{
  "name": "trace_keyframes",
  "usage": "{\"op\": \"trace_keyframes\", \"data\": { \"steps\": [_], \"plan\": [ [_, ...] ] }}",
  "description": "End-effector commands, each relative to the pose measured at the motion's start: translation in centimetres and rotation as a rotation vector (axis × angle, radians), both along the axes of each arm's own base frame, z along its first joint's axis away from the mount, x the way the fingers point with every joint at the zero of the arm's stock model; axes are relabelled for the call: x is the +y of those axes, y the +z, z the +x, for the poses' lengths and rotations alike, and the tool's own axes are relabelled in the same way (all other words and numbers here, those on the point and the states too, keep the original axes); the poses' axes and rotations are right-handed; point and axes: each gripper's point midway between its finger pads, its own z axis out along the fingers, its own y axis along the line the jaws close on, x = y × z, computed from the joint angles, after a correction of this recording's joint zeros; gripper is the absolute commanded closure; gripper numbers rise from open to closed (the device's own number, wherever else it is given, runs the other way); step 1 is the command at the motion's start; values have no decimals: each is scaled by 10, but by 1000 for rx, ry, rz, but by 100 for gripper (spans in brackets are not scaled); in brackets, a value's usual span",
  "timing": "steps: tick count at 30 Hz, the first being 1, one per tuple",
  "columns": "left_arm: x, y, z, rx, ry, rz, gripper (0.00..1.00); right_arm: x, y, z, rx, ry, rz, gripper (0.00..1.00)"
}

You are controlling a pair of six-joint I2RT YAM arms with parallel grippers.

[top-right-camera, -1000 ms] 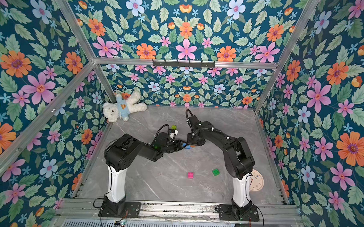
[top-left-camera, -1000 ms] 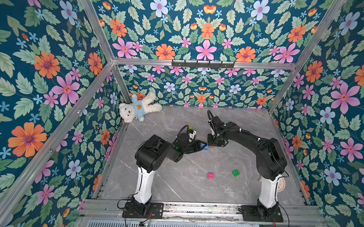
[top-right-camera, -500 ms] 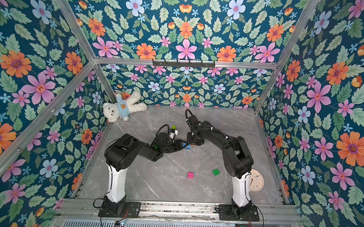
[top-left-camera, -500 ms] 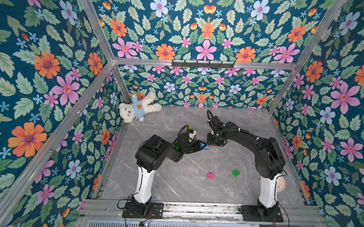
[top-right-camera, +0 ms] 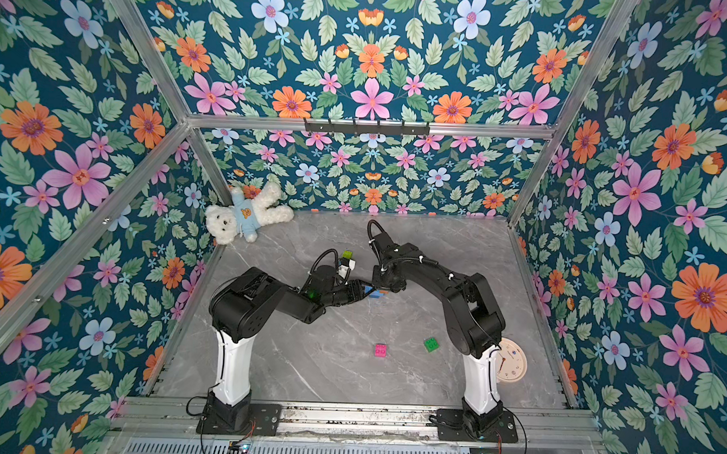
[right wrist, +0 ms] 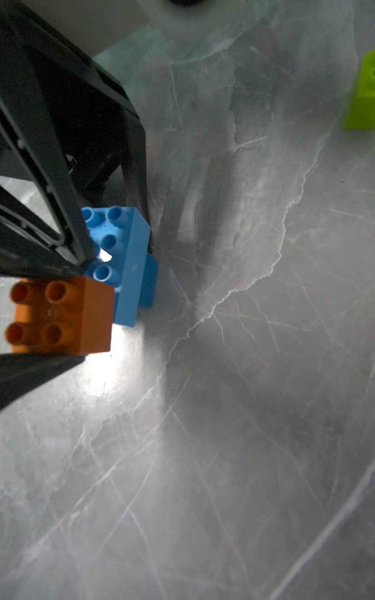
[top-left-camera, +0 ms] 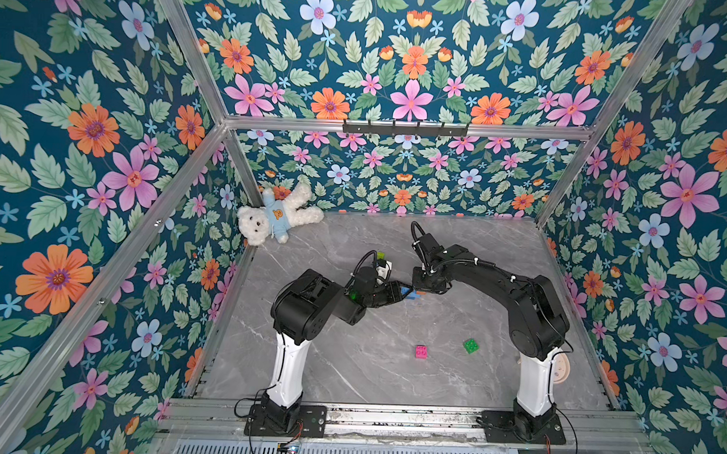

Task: Assemble the letter v with lego
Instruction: Assemble the lego brick with the lego brick.

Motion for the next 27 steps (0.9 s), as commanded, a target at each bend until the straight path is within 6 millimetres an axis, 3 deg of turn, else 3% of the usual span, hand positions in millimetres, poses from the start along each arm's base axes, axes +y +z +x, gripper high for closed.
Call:
{"op": "trace_keyframes", "data": {
  "steps": [1,12,17,27],
  "plan": [
    [21,-53,-16,156,42,157,51,-12,-13,-10,54,-32,-72,100],
    [22,-54,-18,159,41,154,54,-14,-17,-11,52,-30,-98,100],
    [22,-56,-18,164,41,152,55,-3,-21,-10,53,-26,-42,100],
    [23,-57,-19,167,40,148,56,-1,-23,-9,42,-25,-25,100]
  ]
}}
